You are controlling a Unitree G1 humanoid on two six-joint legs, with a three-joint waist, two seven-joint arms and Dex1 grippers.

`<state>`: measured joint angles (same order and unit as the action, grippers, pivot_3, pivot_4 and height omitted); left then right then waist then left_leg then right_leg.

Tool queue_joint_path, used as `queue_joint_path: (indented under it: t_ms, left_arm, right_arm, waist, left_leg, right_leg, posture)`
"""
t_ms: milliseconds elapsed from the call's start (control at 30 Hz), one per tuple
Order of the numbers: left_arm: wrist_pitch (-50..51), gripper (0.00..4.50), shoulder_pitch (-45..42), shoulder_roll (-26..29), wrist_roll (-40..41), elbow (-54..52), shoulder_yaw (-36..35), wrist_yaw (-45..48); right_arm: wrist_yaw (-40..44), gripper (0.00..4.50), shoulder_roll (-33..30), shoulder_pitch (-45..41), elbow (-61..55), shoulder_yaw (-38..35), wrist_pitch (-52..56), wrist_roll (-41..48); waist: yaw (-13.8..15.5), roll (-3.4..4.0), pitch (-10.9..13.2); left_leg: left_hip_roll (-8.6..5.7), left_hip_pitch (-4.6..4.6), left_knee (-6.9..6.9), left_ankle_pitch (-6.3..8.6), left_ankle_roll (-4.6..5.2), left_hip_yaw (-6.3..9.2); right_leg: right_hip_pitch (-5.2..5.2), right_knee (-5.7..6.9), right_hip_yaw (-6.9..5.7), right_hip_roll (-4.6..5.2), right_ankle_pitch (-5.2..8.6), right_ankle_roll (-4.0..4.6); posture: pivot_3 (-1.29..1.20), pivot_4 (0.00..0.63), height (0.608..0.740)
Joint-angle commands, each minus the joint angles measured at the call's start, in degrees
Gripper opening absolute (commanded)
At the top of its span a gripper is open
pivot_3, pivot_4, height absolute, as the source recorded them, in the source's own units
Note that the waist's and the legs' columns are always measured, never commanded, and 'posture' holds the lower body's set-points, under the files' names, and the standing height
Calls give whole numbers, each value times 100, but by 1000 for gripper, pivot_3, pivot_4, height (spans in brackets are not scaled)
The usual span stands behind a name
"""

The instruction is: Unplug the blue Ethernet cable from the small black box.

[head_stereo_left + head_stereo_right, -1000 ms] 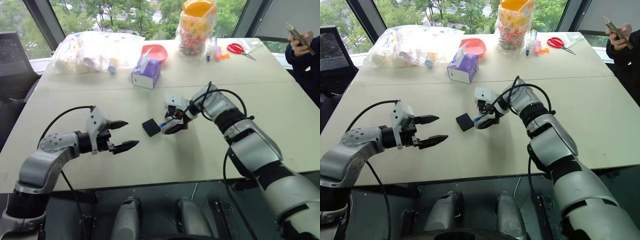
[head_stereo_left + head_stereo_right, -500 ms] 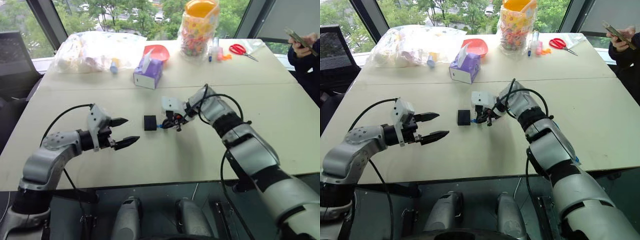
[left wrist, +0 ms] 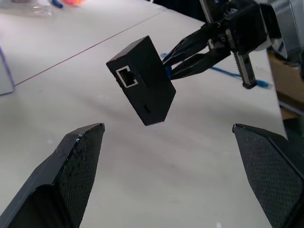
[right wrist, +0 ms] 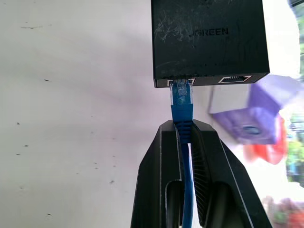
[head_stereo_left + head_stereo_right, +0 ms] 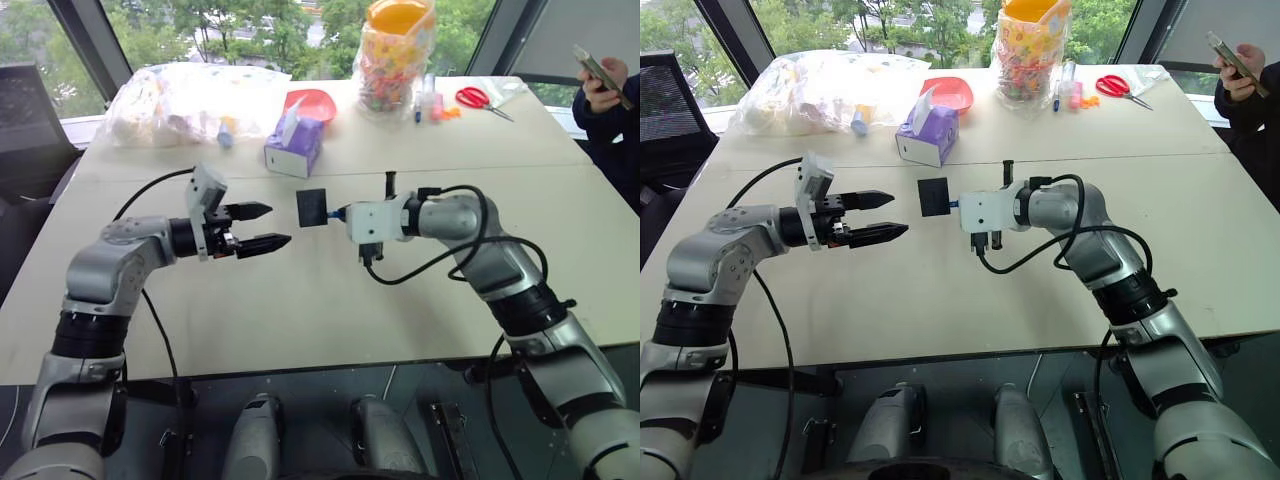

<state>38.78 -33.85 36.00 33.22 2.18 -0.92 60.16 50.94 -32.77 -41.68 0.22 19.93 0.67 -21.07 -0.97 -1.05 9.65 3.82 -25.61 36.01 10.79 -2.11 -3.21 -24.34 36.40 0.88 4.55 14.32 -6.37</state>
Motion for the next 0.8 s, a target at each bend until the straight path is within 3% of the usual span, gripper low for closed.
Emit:
queue_joint_path:
  t_ms: [33, 367, 467, 700, 800]
  left_arm:
    - [351, 4500, -491, -121, 364, 177, -155, 152]
    - [1007, 4500, -703, -344, 854, 109, -427, -24]
    - [1040, 3672, -667, -347, 892, 61, -453, -44]
    - [1046, 523, -580, -231, 900, -10, -439, 18]
    - [1039, 531, -551, -184, 900, -29, -437, 28]
  right_arm:
    - [-322, 27, -79, -34, -631, -249, -458, 7]
    - [-452, 27, -48, 97, -1172, -201, -730, 7]
    - [-401, 0, -83, 136, -1205, -188, -747, 26]
    - [-318, 0, -130, 138, -1143, -211, -766, 44]
    - [-270, 0, -146, 142, -1109, -213, -758, 62]
  waist:
    - [17, -1, 1]
    - [19, -2, 1]
    - [22, -2, 1]
    - [22, -2, 1]
    - [21, -2, 1]
  left_leg:
    - [0, 0, 2, 0, 0, 1]
    - [-1, -2, 7, 0, 1, 5]
    - [-1, -2, 8, -1, 1, 4]
    - [-1, -2, 10, -1, 1, 5]
    - [-1, -1, 9, -1, 1, 5]
  right_leg:
    - [0, 1, 0, -1, 0, -1]
    - [5, 1, 1, -1, 1, -5]
    - [5, 1, 1, 0, 2, -4]
    - [7, 1, 1, 0, 8, 8]
    - [7, 1, 1, 0, 10, 11]
  posture:
    - [0, 150, 735]
    - [0, 150, 735]
    - [0, 150, 735]
    - [0, 150, 735]
    - [0, 150, 735]
